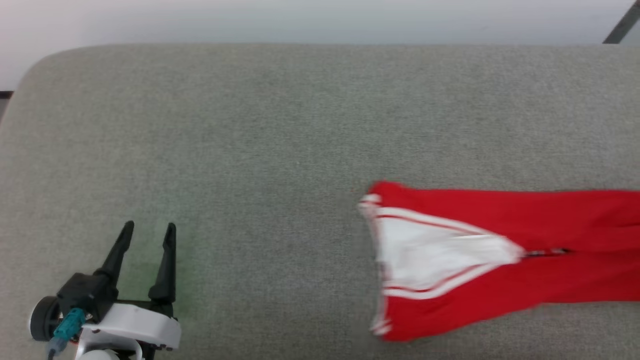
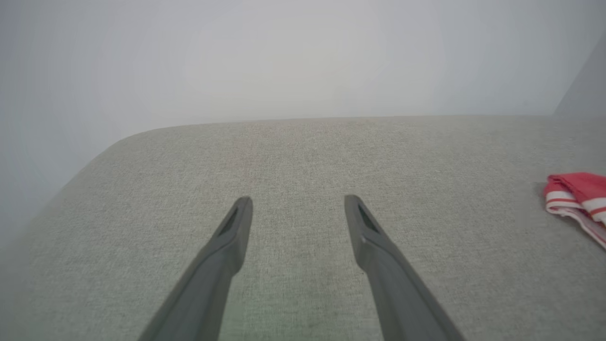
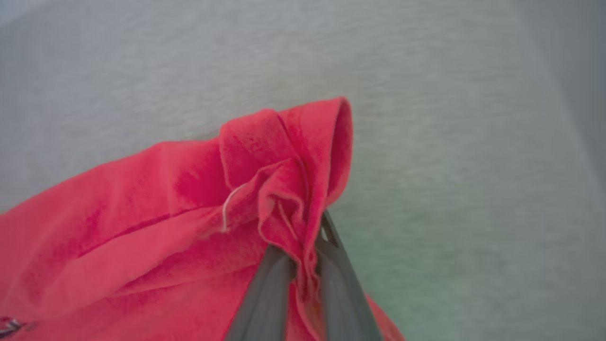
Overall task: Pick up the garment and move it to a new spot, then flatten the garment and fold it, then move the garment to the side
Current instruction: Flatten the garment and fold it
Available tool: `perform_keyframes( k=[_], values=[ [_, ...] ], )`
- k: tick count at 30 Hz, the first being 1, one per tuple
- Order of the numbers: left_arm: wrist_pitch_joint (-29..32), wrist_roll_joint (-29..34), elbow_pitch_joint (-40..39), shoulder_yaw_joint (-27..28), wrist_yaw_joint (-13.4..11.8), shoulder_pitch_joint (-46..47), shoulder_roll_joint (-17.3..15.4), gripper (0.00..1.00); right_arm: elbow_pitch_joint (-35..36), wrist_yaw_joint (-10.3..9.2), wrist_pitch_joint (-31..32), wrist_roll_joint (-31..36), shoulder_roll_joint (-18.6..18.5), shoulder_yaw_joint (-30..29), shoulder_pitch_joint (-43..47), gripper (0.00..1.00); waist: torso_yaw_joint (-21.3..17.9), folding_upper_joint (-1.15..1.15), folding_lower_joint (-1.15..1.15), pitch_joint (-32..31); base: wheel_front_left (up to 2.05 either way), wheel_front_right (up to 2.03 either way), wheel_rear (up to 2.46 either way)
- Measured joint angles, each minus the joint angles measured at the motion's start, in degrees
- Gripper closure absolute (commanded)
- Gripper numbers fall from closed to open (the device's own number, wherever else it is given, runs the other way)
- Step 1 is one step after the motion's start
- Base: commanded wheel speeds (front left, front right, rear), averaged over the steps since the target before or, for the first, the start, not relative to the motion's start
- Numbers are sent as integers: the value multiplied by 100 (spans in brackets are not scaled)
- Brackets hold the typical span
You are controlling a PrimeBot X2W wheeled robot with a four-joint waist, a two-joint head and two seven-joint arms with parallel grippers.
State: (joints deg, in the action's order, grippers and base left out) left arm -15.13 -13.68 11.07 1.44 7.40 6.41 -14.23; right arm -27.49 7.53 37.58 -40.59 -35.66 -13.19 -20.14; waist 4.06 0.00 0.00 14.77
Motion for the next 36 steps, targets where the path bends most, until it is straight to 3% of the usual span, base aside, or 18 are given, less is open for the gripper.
perform_keyframes(
  k=[5, 10, 16, 24, 30, 36],
  values=[
    [0, 67, -41, 40, 0, -15, 26, 0, -182, -1, -154, 350, -220, -579, -3, 100, -91, 0, 0, 9, 0, 0, 0],
    [0, 109, -43, 13, 0, -88, 88, 0, 136, -1, 21, 477, -97, -482, -16, 100, -121, 0, 0, -85, 0, 0, 0],
    [0, 118, -22, -44, 0, -181, 177, 0, 1276, -1, 455, 532, 220, 209, 389, 100, -117, 0, 0, -257, 0, 0, 0],
    [0, 124, -1, -114, 0, -242, 314, 0, 3028, -2, 1178, 185, 838, 1550, 521, 100, -35, 0, 0, -402, 0, 0, 0],
    [0, 113, 52, -297, 0, -193, 404, 0, 3333, -1, 1276, 240, 1216, 2421, 238, 100, 101, 0, 0, -398, 0, 0, 0],
    [0, 77, 55, -316, 0, -163, 477, 0, 3204, -2, 1146, 298, 1414, 2883, 40, 100, 295, 0, 0, -379, 0, 0, 0]
  ],
)
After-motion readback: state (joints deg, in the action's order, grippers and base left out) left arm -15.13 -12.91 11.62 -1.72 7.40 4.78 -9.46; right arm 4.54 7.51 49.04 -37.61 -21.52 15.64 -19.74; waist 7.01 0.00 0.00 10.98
